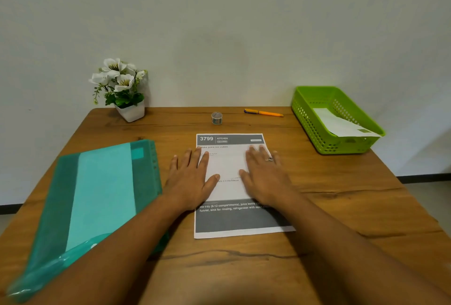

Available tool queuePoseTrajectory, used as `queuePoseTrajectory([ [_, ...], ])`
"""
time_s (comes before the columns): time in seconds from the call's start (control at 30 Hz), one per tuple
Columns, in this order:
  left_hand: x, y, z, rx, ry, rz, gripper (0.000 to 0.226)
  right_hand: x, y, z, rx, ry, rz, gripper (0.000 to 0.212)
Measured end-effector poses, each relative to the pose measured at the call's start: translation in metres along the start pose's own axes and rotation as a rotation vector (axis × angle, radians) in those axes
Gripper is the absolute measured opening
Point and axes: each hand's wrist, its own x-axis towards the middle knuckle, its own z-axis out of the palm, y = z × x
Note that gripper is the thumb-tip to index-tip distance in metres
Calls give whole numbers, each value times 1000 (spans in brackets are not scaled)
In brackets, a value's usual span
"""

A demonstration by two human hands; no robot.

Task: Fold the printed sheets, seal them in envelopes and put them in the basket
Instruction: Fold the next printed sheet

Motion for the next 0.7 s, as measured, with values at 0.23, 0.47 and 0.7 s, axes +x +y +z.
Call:
queuePoseTrajectory([
  [0.23, -2, -3, 1, 3, 0, 0, 94, 4, -38, 6, 58, 4, -134, 61],
  [0.47, 0, -4, -7, 7, -59, 9, 82, -5, 34, 4, 66, -21, 30, 64],
  [0.7, 17, 4, -54, 132, -85, 45, 80, -7, 34, 8, 89, -7, 45, 63],
])
